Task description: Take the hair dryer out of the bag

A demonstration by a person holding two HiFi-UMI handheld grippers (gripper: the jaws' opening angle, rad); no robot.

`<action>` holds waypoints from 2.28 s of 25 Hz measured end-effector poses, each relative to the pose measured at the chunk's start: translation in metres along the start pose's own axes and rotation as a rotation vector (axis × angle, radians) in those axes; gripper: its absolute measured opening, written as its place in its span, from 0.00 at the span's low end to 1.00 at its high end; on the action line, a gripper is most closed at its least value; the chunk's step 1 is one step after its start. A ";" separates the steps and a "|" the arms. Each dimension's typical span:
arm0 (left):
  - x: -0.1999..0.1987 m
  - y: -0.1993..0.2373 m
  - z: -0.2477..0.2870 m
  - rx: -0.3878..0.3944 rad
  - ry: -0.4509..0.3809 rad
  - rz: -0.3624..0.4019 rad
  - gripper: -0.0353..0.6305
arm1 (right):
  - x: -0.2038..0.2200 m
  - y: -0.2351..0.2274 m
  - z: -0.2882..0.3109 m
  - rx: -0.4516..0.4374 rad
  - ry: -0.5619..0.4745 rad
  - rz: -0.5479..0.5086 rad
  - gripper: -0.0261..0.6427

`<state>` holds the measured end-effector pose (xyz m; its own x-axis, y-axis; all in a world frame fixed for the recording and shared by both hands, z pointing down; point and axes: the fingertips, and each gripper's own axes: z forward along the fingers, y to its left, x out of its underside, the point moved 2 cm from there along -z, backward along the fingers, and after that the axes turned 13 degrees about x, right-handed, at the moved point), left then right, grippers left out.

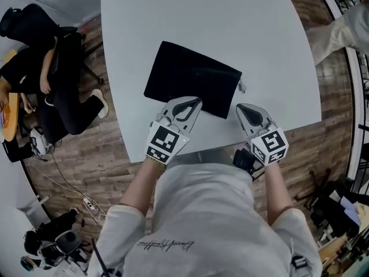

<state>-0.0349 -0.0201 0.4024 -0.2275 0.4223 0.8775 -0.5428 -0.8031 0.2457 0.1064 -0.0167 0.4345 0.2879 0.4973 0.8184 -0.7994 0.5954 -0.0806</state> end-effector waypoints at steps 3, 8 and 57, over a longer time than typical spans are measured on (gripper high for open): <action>0.012 0.007 0.011 0.018 0.043 0.011 0.08 | 0.013 -0.007 0.009 0.004 0.046 -0.024 0.08; 0.020 0.015 0.031 0.068 0.091 0.029 0.13 | 0.025 -0.015 0.031 0.011 0.084 -0.036 0.07; 0.065 0.024 0.080 0.086 0.626 0.499 0.09 | 0.018 -0.009 0.061 -0.182 0.024 -0.229 0.08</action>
<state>0.0019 -0.0457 0.4980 -0.8515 0.1416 0.5049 -0.1992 -0.9780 -0.0616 0.0863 -0.0517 0.4850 0.4640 0.3507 0.8134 -0.6051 0.7962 0.0019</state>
